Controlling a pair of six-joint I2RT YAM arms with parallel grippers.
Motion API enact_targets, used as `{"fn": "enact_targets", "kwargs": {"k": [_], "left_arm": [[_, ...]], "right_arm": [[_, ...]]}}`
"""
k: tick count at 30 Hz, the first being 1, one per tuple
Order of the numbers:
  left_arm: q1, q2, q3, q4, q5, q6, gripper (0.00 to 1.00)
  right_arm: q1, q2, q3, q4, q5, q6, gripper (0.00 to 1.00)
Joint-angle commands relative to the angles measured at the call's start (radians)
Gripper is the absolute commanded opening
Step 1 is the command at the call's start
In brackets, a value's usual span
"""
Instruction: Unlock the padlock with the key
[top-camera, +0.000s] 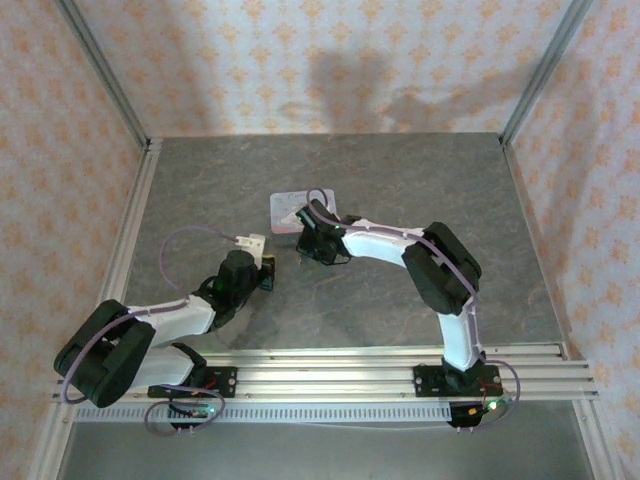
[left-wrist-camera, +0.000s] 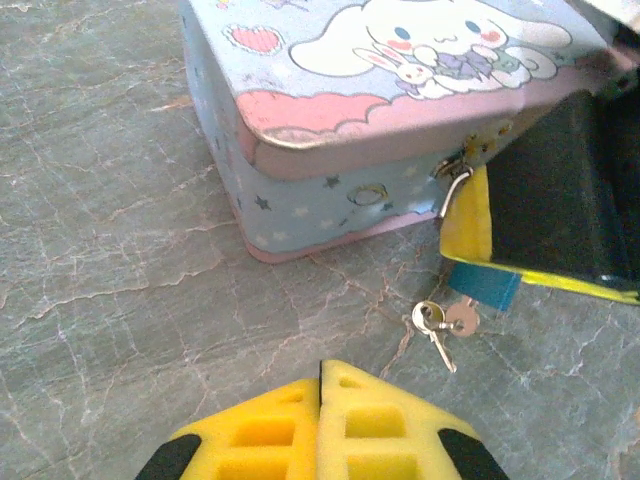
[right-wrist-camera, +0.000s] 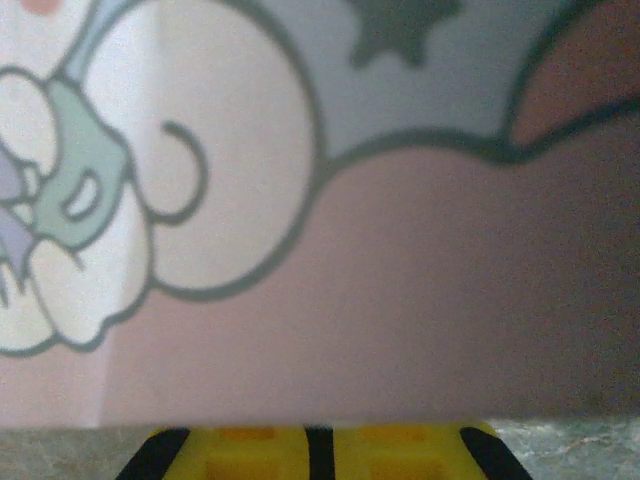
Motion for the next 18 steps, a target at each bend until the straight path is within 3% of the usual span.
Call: {"fn": "enact_targets", "kwargs": {"k": [1,7,18], "left_arm": [[0.011,-0.021,0.057,-0.092,-0.038,-0.034,0.0],[0.015,0.006,0.135,-0.176,-0.024,-0.094,0.0],[0.017,0.022,0.159,-0.188,0.006,-0.12,0.0]], "right_arm": [[-0.021,-0.068,-0.06,0.105,-0.038,0.068,0.0],[-0.035,-0.126,-0.131,0.23,-0.038,0.152,0.0],[-0.035,-0.131,-0.162,0.306,0.109,0.359,0.0]]}}
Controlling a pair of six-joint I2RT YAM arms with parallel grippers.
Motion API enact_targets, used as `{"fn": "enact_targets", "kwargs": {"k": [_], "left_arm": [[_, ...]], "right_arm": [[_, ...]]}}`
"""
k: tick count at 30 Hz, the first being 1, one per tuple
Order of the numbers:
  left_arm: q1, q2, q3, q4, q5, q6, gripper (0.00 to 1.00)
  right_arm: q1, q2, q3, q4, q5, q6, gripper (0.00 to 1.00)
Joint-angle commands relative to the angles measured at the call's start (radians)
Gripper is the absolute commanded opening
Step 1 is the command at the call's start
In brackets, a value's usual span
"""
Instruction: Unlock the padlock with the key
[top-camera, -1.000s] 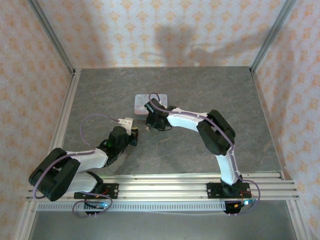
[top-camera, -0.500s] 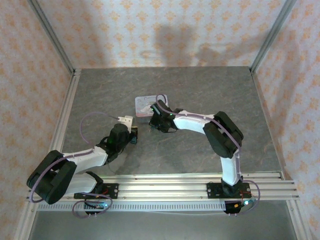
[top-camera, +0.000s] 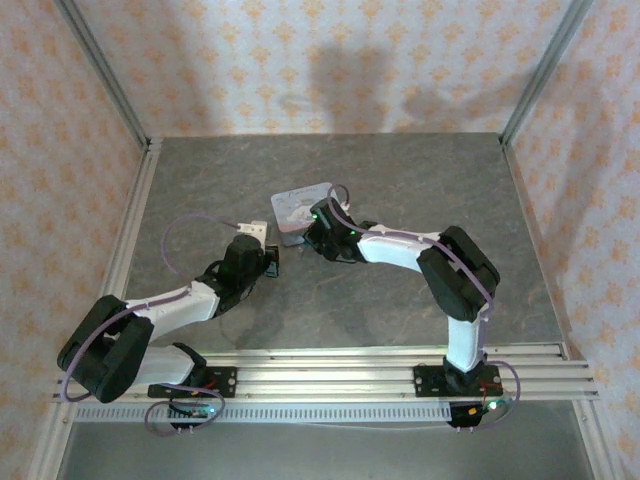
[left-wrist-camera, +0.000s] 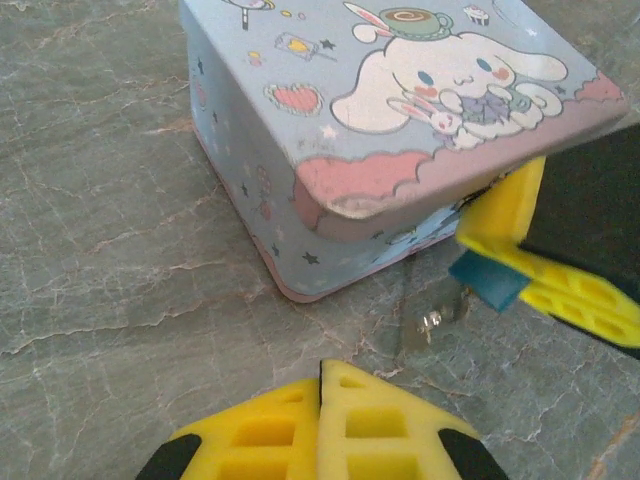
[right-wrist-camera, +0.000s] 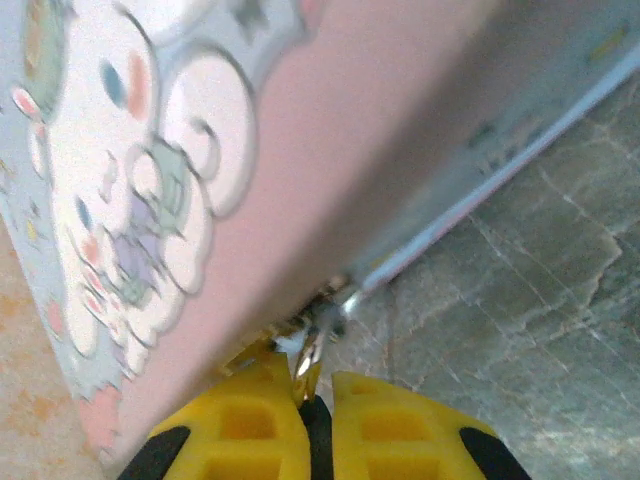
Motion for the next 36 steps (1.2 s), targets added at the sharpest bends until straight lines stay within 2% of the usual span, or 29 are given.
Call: {"fn": "enact_targets", "kwargs": {"k": [1,7,13,16,20,28,31,36], "left_arm": [[0.01,-0.014,0.009,-0.03,0.002,-0.022,0.0],[0.011,-0.055,-0.011,-0.053,-0.01,-0.021,0.0],[0.014,-0.106,-0.017,-0.087,-0.024,-0.011,0.0],[0.017,-0.128,-0.016,-0.109,-0.023,-0.005,0.0],[0.019,-0.167,-0.026,-0.131,-0.036,0.002,0.0],[0.027,-0.19,-0.022,-0.157,-0.04,-0.007,0.0],[0.028,-0.174,-0.002,-0.174,-0.031,-0.008,0.0],[0.028,-0.169,0.005,-0.179,-0.026,-0.009,0.0]], "right_arm": [[-0.001,-0.026,-0.015,0.066,0.097,0.114,0.0],[-0.007,0.032,-0.042,0.115,0.09,0.229,0.0],[-0.008,-0.001,-0.095,0.119,0.172,0.237,0.0],[-0.018,-0.002,-0.114,0.129,0.173,0.248,0.0],[-0.018,-0.016,-0.114,0.117,0.179,0.221,0.0],[-0.02,-0.082,-0.092,0.036,0.275,0.123,0.0],[-0.041,-0.072,-0.089,0.048,0.242,0.098,0.0],[-0.085,-0.032,-0.072,0.051,0.114,0.037,0.0]]}}
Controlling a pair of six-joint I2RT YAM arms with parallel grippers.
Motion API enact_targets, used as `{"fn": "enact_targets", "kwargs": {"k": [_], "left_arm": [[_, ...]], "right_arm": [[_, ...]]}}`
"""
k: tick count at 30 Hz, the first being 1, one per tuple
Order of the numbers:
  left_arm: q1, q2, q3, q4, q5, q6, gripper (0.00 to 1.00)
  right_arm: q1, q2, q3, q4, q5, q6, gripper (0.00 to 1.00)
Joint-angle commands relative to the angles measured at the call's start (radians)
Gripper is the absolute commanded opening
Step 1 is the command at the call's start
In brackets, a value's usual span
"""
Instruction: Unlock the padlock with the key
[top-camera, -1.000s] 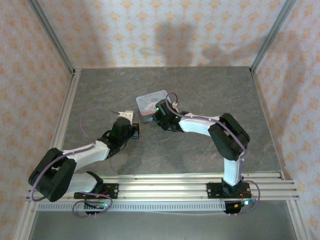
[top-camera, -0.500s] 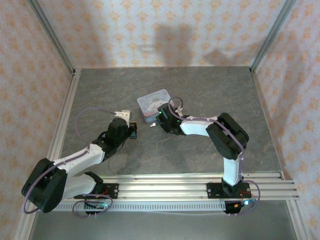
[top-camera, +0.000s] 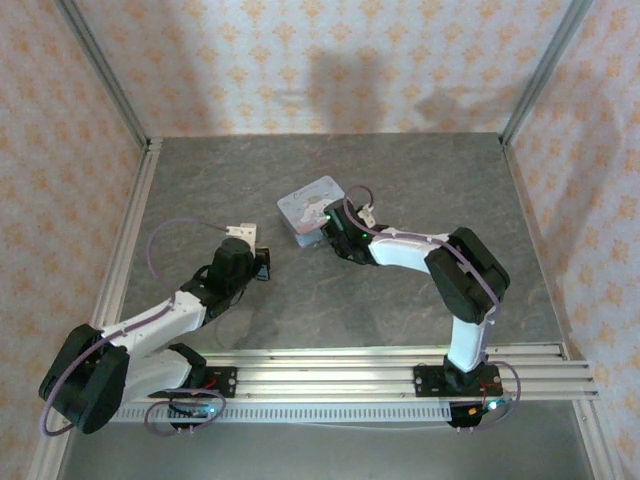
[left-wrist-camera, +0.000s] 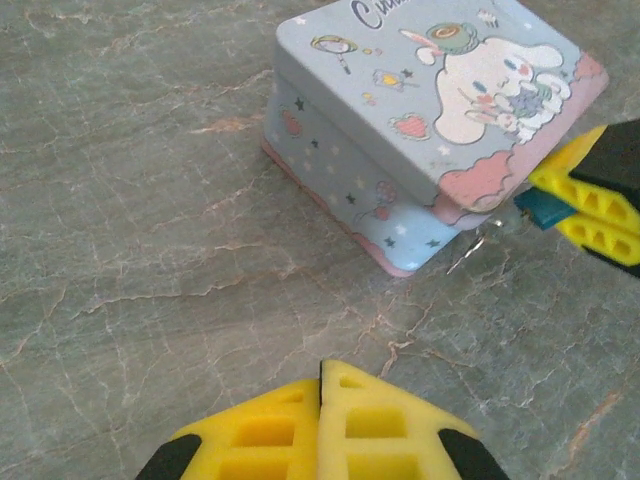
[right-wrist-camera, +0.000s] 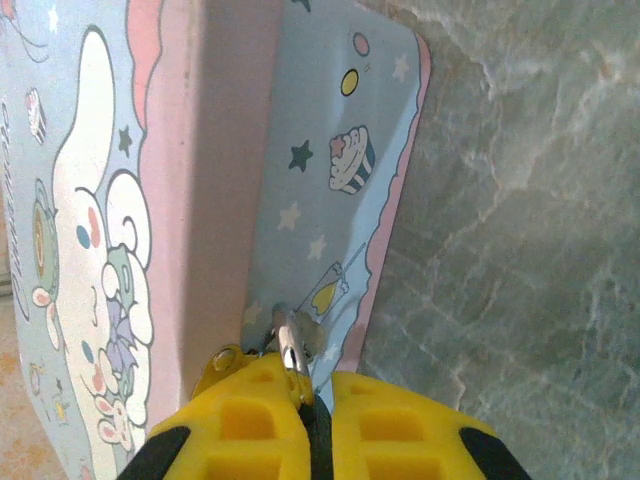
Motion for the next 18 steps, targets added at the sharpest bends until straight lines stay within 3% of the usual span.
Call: {"fn": "enact_targets", "kwargs": {"k": [1,12,18], "left_arm": [[0.009,0.007,0.031,-0.028,-0.017,-0.003,0.0],[0.01,-0.005,0.03,-0.05,-0.02,-0.006,0.0],[0.009,-0.032,0.03,-0.076,-0.032,-0.001,0.0]], "right_arm": [[-0.027,0.021,0.033,-0.019,-0.07,-0.073,0.0],[-0.046,-0.068,0.021,-0.047,-0.124,-0.269,0.0],[-0.046,-0.122,-0.026,-0.077,-0.071,-0.252,0.0]]}}
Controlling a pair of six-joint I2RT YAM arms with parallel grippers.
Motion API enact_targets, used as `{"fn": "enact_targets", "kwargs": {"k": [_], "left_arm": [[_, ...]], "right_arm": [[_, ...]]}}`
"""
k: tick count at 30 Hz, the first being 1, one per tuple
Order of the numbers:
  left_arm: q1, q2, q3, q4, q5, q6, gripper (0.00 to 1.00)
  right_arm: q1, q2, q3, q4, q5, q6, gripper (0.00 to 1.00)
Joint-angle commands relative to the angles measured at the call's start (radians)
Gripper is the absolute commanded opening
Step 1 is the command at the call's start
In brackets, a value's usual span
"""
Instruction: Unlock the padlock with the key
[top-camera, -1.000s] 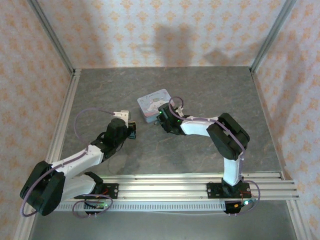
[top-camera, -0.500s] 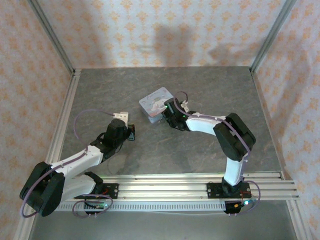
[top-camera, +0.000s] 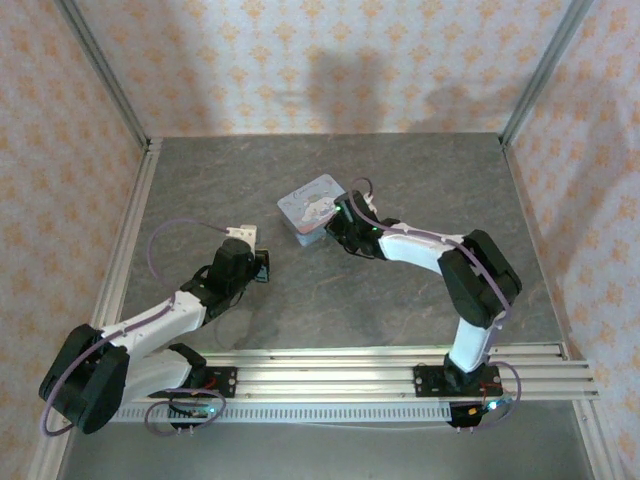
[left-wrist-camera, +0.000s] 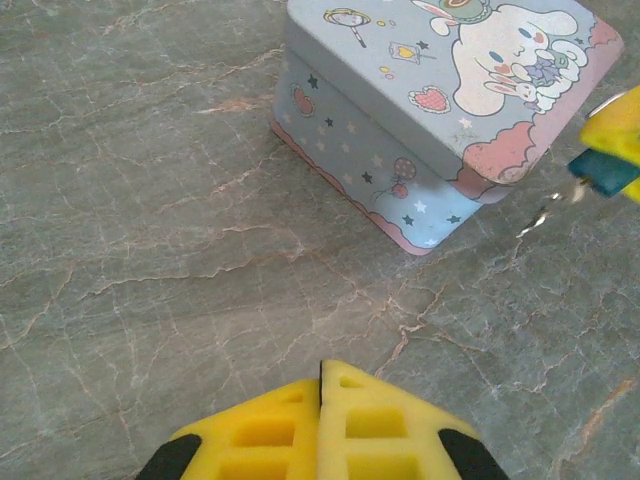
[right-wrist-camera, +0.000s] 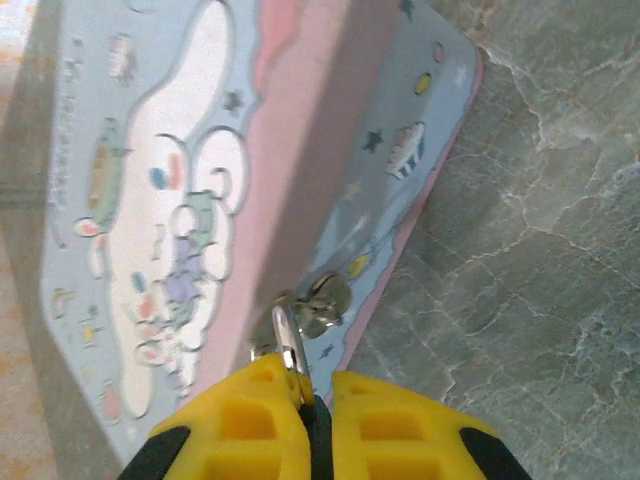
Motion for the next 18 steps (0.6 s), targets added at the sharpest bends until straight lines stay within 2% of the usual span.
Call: {"fn": "enact_targets", "kwargs": {"k": [1,4,8,11,15,16,18], "left_arm": [[0.008,-0.031,0.03,-0.045,-0.032,-0.002,0.0],[0.009,-0.048,0.031,-0.065,-0.033,-0.004,0.0],[0.011,-0.088,0.045,-0.137,-0.061,-0.007,0.0],[0.031,-0.127,0.09,-0.25,-0.091,-0.011,0.0],[0.108,-0.163,0.195,-0.454,-0.123,-0.036,0.01],[0.128,-0.166,0.226,-0.495,-0.128,-0.039,0.08],[0.167,-0.165,0.292,-0.591,-0.127,-0.034,0.3]], "right_arm": [[-0.002,-0.051,-0.026,-0.032,0.044,-0.01,0.0],[-0.002,-0.058,-0.026,-0.037,0.032,-0.009,0.0],[0.0,-0.084,0.006,-0.095,-0.018,-0.095,0.0],[0.019,-0.113,0.045,-0.193,-0.048,-0.192,0.0],[0.09,-0.076,0.166,-0.369,-0.098,-0.316,0.0],[0.105,-0.054,0.194,-0.402,-0.127,-0.331,0.0],[0.13,0.004,0.244,-0.441,-0.209,-0.343,0.0]]}}
